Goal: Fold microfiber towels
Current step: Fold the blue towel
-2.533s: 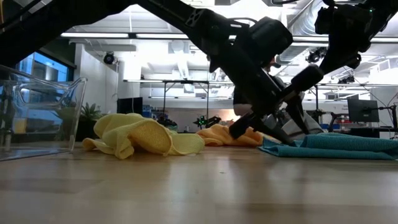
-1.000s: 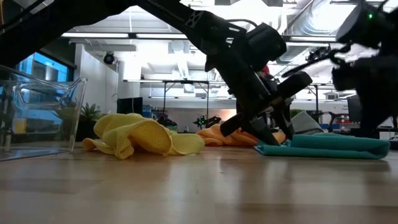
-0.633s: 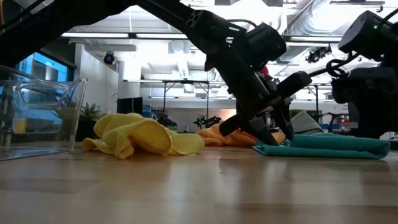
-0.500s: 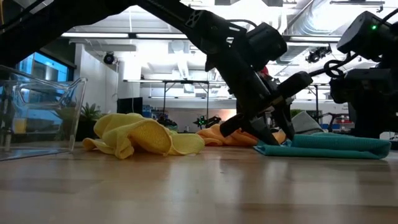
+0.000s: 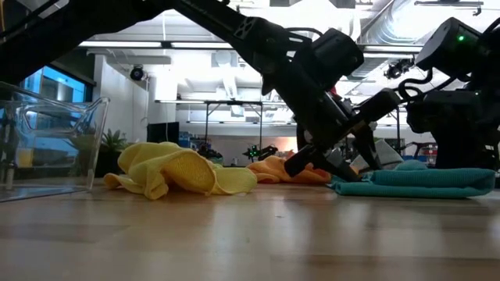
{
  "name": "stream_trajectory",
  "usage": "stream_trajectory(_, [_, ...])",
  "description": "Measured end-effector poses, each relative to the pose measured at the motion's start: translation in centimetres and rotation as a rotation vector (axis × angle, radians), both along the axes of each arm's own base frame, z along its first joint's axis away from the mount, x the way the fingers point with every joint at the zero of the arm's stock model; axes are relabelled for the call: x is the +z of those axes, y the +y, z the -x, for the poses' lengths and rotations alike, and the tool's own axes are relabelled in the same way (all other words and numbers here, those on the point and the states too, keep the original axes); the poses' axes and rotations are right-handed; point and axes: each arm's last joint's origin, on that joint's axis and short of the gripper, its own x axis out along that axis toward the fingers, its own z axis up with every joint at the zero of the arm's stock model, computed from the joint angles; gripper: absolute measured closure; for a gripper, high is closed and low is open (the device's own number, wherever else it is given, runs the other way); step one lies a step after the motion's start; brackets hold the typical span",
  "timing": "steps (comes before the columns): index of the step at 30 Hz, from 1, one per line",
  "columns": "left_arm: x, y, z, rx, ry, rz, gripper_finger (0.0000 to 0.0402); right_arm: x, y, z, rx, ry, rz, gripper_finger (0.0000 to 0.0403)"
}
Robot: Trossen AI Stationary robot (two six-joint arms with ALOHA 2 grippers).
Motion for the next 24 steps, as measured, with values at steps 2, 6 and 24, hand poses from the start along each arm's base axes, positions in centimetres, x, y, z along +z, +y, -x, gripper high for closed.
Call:
stream_trajectory(2, [0.05, -0.02, -0.13, -0.005, -0.018, 0.003, 0.0255, 0.03, 0.01, -0.02, 0.001, -0.003, -0.002, 0.0403])
stream_trajectory(6, [0.08, -0.06, -0.25, -0.010, -0.034, 0.021, 0.0255, 0.02, 0.01, -0.01, 0.001, -0.003, -0.002, 0.0403])
stream_trajectory(24, [0.23, 0.19, -0.23, -0.041, -0.044, 0.034, 0.0367, 0.02, 0.01, -0.01, 0.001, -0.003, -0.002, 0.0403])
